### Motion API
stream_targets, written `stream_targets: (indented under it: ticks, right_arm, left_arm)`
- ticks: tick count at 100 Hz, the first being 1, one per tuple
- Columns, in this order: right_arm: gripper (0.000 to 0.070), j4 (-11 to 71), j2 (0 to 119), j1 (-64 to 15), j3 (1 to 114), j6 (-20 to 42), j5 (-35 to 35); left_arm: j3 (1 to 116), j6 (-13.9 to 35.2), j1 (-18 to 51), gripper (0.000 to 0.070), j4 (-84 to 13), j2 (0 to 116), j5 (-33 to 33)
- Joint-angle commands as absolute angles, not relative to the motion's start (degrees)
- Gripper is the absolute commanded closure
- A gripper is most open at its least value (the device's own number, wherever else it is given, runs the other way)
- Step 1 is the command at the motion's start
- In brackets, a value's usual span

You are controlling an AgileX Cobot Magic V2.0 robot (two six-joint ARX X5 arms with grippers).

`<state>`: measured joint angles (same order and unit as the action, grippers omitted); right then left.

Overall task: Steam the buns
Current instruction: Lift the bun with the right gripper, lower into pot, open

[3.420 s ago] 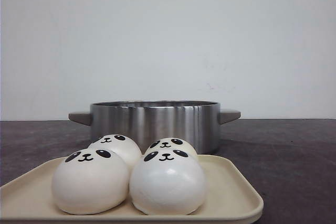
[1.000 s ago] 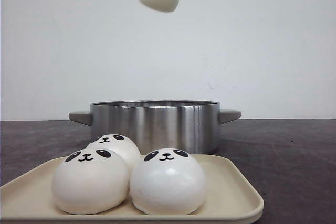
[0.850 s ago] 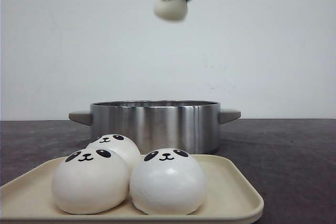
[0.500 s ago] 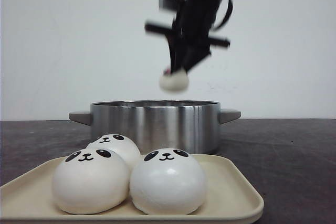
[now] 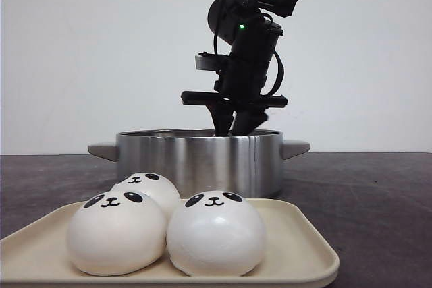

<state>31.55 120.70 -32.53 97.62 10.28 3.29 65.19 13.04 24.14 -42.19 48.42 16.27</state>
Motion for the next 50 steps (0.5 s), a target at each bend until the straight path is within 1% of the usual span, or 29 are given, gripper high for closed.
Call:
stream_targets:
  ticks: [1,10,18,27,30,32,35,39,40,50]
  right_arm:
    - [0.0403,31.31,122.28,-32.95,98.89,9.87,3.46]
    - [0.0398,31.59,122.28,-32.95,98.89,9.93,3.49]
    - [0.0355,31.79,122.23,-32.95,99.0,10.09,3.46]
    - [0.0363,33.01,121.4,-32.95,99.81,10.17,3.22]
    - [0.0394,33.74,120.86,-32.95,100.36,10.11,2.87]
    - [0.0436,34.33,120.38,-32.95,100.77,10.09,2.83]
    - [0.053,35.42,119.52,-32.97,101.51,10.04,2.83]
    - [0.0683,36.77,118.1,-33.08,102.45,10.02,2.85]
    - [0.07,37.06,117.67,-33.15,102.63,10.0,2.85]
    - [0.0691,38.48,111.7,-34.17,103.18,9.82,3.18]
  left_arm:
    - [66.41,12.71,24.45,0.0104,-42.11,48.8,16.08]
    - [66.41,12.73,24.45,0.0104,-42.35,48.82,16.08]
    - [66.41,12.73,24.45,0.0104,-42.44,48.82,16.08]
    - [66.41,12.8,24.45,0.0104,-42.54,48.82,16.1]
    - [66.41,12.8,24.45,0.0104,-42.68,48.82,16.1]
    - [66.41,12.8,24.45,0.0104,-42.81,48.82,16.1]
    - [66.41,12.8,24.45,0.0105,-42.96,48.86,16.1]
    - [66.41,12.8,24.45,0.0105,-43.27,49.08,16.1]
    - [66.41,12.82,24.45,0.0105,-43.38,49.1,16.1]
    - [66.41,13.1,24.45,0.0108,-44.71,50.39,16.1]
